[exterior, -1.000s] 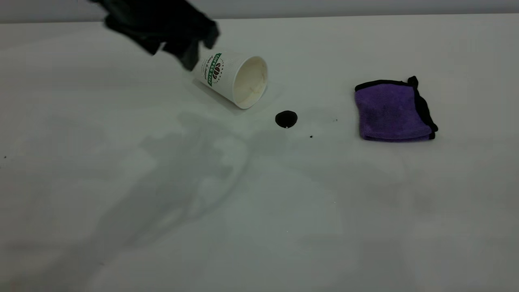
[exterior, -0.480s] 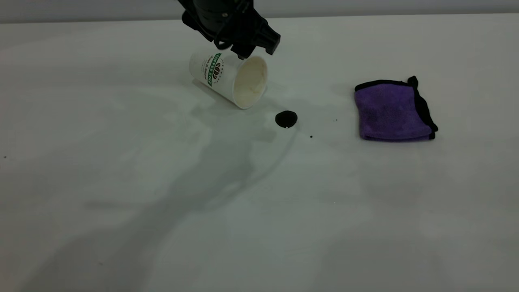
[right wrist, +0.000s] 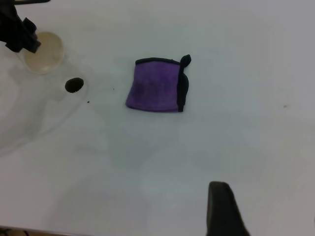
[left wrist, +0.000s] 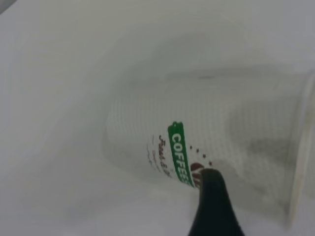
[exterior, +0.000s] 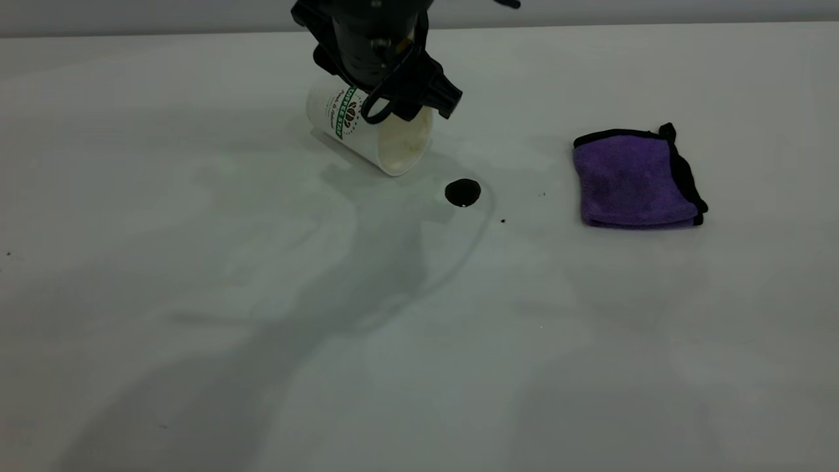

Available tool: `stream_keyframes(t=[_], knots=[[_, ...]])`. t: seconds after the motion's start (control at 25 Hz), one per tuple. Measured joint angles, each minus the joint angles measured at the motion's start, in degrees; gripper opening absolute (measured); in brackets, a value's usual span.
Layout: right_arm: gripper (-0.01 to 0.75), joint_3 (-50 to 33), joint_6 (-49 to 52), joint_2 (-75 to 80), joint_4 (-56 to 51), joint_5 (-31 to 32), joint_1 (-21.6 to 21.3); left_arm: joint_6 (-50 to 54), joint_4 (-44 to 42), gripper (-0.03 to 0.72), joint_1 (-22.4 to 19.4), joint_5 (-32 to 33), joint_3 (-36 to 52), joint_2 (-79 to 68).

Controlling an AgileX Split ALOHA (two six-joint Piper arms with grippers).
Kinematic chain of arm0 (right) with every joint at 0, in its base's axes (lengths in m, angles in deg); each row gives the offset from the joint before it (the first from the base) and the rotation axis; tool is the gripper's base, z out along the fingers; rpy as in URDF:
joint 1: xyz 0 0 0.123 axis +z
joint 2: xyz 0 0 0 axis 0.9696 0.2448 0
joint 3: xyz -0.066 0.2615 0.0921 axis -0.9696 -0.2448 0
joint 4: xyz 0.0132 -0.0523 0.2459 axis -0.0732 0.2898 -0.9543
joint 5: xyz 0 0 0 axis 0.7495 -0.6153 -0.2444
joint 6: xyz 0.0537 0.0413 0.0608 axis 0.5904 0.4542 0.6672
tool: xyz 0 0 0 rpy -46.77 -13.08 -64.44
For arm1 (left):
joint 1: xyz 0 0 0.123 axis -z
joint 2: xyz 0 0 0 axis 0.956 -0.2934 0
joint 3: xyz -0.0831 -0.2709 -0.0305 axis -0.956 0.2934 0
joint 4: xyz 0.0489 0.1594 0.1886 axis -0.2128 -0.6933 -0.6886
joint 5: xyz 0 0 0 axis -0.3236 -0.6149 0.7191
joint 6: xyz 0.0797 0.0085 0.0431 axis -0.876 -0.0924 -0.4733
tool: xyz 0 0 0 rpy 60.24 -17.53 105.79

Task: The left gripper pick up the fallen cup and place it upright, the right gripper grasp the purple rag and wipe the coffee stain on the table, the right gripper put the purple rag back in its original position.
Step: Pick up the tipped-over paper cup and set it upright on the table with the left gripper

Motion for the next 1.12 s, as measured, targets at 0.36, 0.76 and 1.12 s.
stream_keyframes(t=[0.36,0.76,1.12], knots=[[0.479,0.0,0.0,0.0,0.0,0.0,0.0,10.0,-11.6,0.554,0.0,0.3,0.0,-3.1],[0.479,0.0,0.0,0.0,0.0,0.0,0.0,16.5,-18.0,0.414,0.0,2.8,-0.3,-6.1],[0.479,0.0,0.0,0.0,0.0,0.0,0.0,10.0,-16.3,0.003,0.2,13.9,-0.4,-3.2]])
